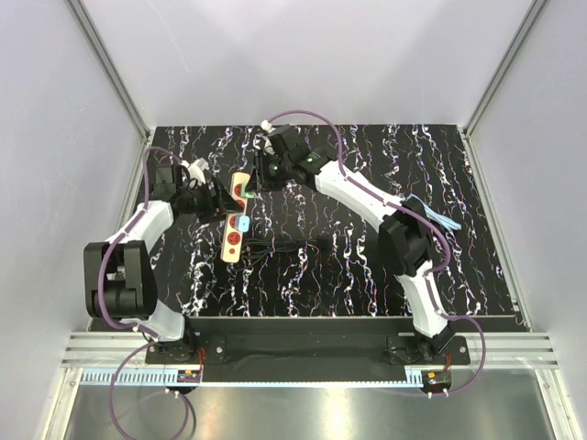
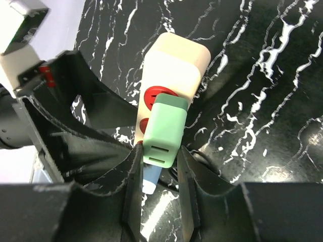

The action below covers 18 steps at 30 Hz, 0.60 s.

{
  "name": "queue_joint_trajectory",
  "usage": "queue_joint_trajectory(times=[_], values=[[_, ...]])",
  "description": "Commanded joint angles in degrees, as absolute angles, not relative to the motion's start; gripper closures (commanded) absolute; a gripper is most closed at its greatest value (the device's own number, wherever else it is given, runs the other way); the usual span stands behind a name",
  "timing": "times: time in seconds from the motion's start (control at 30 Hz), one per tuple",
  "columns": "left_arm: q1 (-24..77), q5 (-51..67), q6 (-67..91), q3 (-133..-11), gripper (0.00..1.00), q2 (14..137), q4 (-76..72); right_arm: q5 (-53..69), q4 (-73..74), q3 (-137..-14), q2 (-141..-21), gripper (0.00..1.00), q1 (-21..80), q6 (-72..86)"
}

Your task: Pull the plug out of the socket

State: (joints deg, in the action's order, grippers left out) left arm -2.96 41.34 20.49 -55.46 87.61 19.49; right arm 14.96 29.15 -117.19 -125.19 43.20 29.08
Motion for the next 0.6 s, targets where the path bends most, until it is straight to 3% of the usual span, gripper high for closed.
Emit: queue_joint_trajectory(times=[0.0, 0.07, 0.17, 0.3, 0.4, 0.5, 0.53, 0.57], values=[[-2.5, 41.7, 17.6, -57.5, 0.32, 88.7, 15.9, 20.7, 25.1, -114.9, -119.7, 1.00, 43.1, 27.6], [-2.5, 42.3, 17.5, -57.3, 0.44, 89.5, 15.7, 21.4, 23.3, -113.1, -119.0, 1.00, 42.7, 28.3], [-2.5, 42.7, 17.5, -57.0, 0.44, 90.0, 14.9, 22.5, 21.8, -112.0, -118.7, 1.00, 42.4, 29.4], [-2.2, 44.1, 17.5, -57.9, 0.37, 90.9, 13.5, 23.8, 20.5, -110.7, -118.6, 1.00, 42.2, 30.2], [-2.1, 45.2, 17.5, -58.2, 0.40, 91.8, 12.5, 25.3, 19.0, -110.0, -118.3, 1.00, 41.8, 31.1], [-2.1, 47.0, 18.3, -58.4, 0.59, 92.6, 10.1, 25.8, 18.3, -109.4, -118.2, 1.00, 41.5, 31.5], [-2.1, 47.6, 18.5, -58.3, 0.71, 92.7, 9.5, 25.8, 18.2, -109.3, -118.3, 1.00, 41.5, 31.5], [-1.9, 47.7, 18.9, -58.2, 0.78, 92.6, 9.4, 25.6, 18.1, -109.2, -118.3, 1.00, 41.5, 31.4]])
